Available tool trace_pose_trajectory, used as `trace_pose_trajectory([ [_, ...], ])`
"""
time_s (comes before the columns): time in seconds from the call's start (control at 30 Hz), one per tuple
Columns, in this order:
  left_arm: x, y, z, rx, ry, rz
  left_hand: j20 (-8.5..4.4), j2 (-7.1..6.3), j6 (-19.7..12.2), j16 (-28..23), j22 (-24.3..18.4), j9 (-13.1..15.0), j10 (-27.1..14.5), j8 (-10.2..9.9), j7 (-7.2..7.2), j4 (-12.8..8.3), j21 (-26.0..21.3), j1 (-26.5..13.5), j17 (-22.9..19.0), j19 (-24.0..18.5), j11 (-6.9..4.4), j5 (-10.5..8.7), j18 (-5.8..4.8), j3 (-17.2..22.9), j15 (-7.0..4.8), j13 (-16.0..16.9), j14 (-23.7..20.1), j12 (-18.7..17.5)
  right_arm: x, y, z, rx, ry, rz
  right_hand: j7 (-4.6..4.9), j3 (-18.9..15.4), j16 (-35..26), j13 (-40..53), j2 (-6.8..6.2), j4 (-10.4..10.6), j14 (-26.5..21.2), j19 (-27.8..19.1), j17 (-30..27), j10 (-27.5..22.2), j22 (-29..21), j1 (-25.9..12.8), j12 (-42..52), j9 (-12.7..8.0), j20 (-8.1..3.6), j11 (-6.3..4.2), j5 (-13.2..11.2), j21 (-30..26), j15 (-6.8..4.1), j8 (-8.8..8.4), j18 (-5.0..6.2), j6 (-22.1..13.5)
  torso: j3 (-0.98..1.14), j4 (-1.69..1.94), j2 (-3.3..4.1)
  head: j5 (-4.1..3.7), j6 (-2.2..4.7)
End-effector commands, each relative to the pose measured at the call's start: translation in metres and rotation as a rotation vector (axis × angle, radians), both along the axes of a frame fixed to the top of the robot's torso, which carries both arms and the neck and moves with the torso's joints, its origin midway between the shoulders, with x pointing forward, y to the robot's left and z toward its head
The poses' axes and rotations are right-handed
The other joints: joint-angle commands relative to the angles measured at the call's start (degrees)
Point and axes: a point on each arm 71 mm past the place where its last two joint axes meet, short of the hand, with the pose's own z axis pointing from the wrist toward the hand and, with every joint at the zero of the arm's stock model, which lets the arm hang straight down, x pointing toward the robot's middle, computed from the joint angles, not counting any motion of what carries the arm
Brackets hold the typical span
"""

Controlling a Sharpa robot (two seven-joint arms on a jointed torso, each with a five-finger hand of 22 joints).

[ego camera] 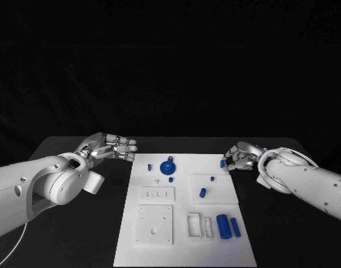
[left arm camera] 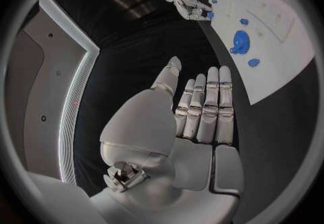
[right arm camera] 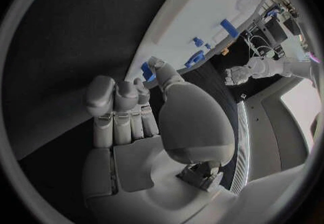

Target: Assemble the parts on the task board

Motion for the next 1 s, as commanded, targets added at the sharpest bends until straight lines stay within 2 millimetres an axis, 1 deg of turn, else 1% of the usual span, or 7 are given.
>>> trace_pose_trajectory([
  [0.03,-0.0005,-0.0026,0.0006,-0.001,-0.004,-0.019,0.06,0.0,0.17,-0.16,0.06,0.08,-0.27,0.14,0.02,-0.35,0.15,-0.45,0.01,-0.48,0.07,0.36,-0.37,-0.06,-0.24,0.04,-0.06,0.16,-0.0005,0.0031,-0.0029,0.001,0.03,0.025,0.04,0.01,0.05,0.05,0.16,-0.38,0.11,1.9,0.06,-0.03,6.78,-0.47,0.33,-0.03,-0.01,0.25,-0.04,0.29,0.02,-0.09,-0.02,0.56,0.03,-0.06,0.02,0.06,-0.14],
  [0.57,-0.0003,-0.0019,0.0006,0.003,-0.005,-0.018,0.06,0.01,-0.09,-0.15,0.05,0.06,-0.28,0.11,0.05,-0.29,0.17,-0.46,0.02,-0.5,0.06,0.38,-0.37,-0.08,-0.23,0.04,-0.07,0.17,0.0001,0.0092,-0.0063,0.005,0.027,0.034,0.03,2.03,0.2,0.33,1.19,-1.2,0.14,1.86,0.3,0.13,6.81,-1.28,0.68,-0.04,0.0,0.37,-1.76,0.59,0.06,-0.12,-0.02,1.95,0.08,-0.05,-0.06,0.2,-0.34],
  [0.63,-0.0002,-0.002,0.0006,0.003,-0.005,-0.019,0.06,0.01,-0.09,-0.15,0.05,0.06,-0.28,0.11,0.05,-0.29,0.17,-0.46,0.02,-0.5,0.06,0.38,-0.37,-0.08,-0.23,0.04,-0.07,0.17,0.0003,0.0097,-0.0064,0.005,0.025,0.032,0.1,3.13,0.25,0.37,1.44,-1.32,0.14,1.85,0.35,0.14,6.79,-1.22,0.74,-0.05,0.05,0.41,-3.68,0.56,0.09,-0.14,0.02,2.14,0.11,-0.1,-0.03,0.25,-0.31],
  [0.73,-0.0002,-0.002,0.0006,0.003,-0.006,-0.019,0.07,0.08,-0.14,-0.15,0.05,0.07,-0.26,0.12,0.06,-0.18,0.21,-0.54,0.03,-0.51,0.07,0.39,-0.37,-0.09,-0.23,0.04,-0.05,0.17,0.0006,0.0096,-0.0067,0.004,0.024,0.029,0.25,6.85,0.33,0.49,2.56,-1.48,0.12,1.88,0.46,0.16,6.83,-0.69,0.88,-0.06,0.06,0.52,-10.96,0.71,0.14,-0.13,0.03,2.75,0.08,-0.05,-0.04,0.27,-0.32],
  [0.83,-0.0002,-0.0016,0.0006,0.003,-0.006,-0.018,0.07,0.08,-0.14,-0.15,0.05,0.07,-0.26,0.12,0.06,-0.18,0.21,-0.54,0.03,-0.51,0.07,0.39,-0.37,-0.09,-0.23,0.04,-0.05,0.17,0.0008,0.0094,-0.0069,0.0,0.021,0.027,0.2,10.88,0.31,0.63,2.79,-1.36,0.11,1.85,0.45,0.17,6.81,-0.91,1.08,-0.06,0.14,0.52,-15.84,0.7,0.18,-0.14,0.05,3.41,0.06,-0.05,-0.04,0.23,-0.28],
  [0.87,-0.0002,-0.0014,0.0006,0.003,-0.006,-0.017,0.07,0.08,-0.14,-0.15,0.05,0.07,-0.26,0.12,0.06,-0.18,0.21,-0.54,0.03,-0.51,0.07,0.39,-0.37,-0.09,-0.23,0.04,-0.05,0.17,0.0008,0.0093,-0.0069,-0.001,0.02,0.025,0.24,12.86,0.37,0.66,2.12,-1.17,0.16,1.79,0.49,0.18,6.78,-1.55,1.15,-0.07,0.14,0.47,-16.61,0.6,0.14,-0.17,0.06,3.74,0.08,-0.09,-0.04,0.24,-0.28],
  [1.0,-0.0002,-0.0009,0.0006,0.004,-0.006,-0.016,0.06,0.13,-0.02,-0.15,0.05,0.07,-0.25,0.14,0.03,-0.1,0.21,-0.61,0.04,-0.52,0.05,0.39,-0.38,-0.1,-0.24,0.05,-0.03,0.17,0.001,0.0087,-0.007,-0.005,0.017,0.021,-0.09,15.77,0.25,0.61,2.33,-1.02,0.11,1.76,0.41,0.06,6.78,-1.5,1.14,-0.04,0.04,0.38,-19.23,0.61,0.04,-0.12,0.01,4.65,0.1,-0.05,-0.04,0.24,-0.3],
])
